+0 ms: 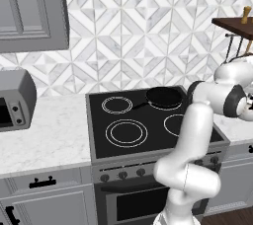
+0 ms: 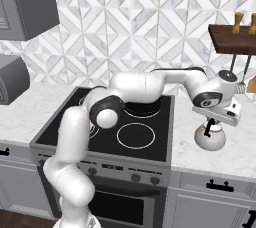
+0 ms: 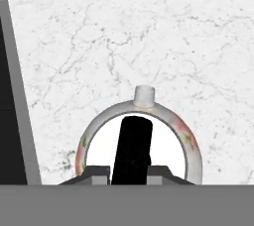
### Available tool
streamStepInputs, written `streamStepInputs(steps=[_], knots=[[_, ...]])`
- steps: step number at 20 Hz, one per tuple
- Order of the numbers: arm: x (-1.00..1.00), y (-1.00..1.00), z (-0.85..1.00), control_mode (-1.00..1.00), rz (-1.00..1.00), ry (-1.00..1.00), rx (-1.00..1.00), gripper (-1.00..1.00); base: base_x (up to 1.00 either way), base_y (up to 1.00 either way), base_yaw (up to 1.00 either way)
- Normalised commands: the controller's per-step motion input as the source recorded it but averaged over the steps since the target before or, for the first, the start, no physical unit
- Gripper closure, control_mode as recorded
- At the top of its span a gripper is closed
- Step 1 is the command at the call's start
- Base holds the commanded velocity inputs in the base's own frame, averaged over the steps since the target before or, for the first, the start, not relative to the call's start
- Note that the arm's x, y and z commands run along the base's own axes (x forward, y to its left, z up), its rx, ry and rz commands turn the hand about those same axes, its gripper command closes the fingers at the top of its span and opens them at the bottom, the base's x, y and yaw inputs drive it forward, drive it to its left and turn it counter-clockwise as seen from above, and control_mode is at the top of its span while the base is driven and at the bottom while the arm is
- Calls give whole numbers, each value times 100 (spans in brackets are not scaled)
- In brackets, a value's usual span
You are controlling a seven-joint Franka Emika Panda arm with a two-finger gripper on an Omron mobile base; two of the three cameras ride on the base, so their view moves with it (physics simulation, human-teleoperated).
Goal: Pick the kettle from the counter and place it on a stove burner. Then turn the burner on.
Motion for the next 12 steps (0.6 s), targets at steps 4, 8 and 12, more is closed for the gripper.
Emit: streamStepInputs(steps=[4, 8, 12], knots=[[-76, 96, 64, -100, 0, -32, 1, 100, 0, 0, 0], [-57, 100, 52, -100, 0, -31, 0, 100, 0, 0, 0], [-26, 100, 41, -100, 0, -21, 0, 100, 0, 0, 0]])
